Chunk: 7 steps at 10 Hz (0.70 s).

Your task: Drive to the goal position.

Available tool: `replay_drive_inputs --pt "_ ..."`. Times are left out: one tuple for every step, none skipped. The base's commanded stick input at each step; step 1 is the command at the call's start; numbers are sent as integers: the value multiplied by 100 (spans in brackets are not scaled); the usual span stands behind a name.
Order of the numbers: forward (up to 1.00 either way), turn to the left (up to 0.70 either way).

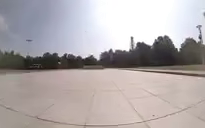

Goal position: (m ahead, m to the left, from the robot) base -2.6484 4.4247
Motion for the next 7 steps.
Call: replay_drive_inputs --pt "70 0" --pt "70 0" --pt "70 0" --pt "70 0" --pt "70 0" --pt "70 0" --pt "70 0"
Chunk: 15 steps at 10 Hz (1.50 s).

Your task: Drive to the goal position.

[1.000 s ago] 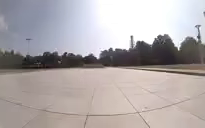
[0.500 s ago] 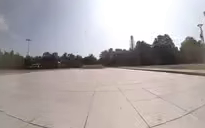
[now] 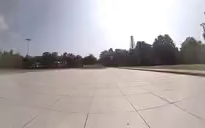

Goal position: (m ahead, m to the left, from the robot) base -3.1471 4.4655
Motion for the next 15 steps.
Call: replay_drive_inputs --pt "70 0" --pt "70 0" --pt "70 0" --pt "70 0" --pt "70 0" --pt "70 0" --pt "70 0" --pt "70 0" --pt "70 0" --pt "70 0" --pt "70 0" --pt "70 0" --pt "70 0" --pt "70 0" --pt "70 0"
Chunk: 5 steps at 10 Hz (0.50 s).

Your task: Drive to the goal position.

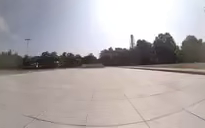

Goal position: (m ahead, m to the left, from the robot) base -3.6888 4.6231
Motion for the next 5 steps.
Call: replay_drive_inputs --pt "70 0" --pt "70 0" --pt "70 0" --pt "70 0" --pt "70 0"
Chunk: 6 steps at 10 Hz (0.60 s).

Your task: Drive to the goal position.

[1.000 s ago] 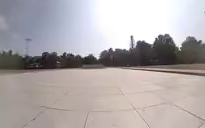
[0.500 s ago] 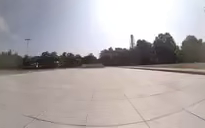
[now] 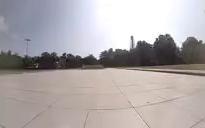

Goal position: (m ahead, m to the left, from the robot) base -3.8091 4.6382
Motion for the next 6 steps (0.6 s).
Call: replay_drive_inputs --pt "70 0" --pt "68 0" --pt "66 0" --pt "66 0" --pt "66 0" --pt "66 0"
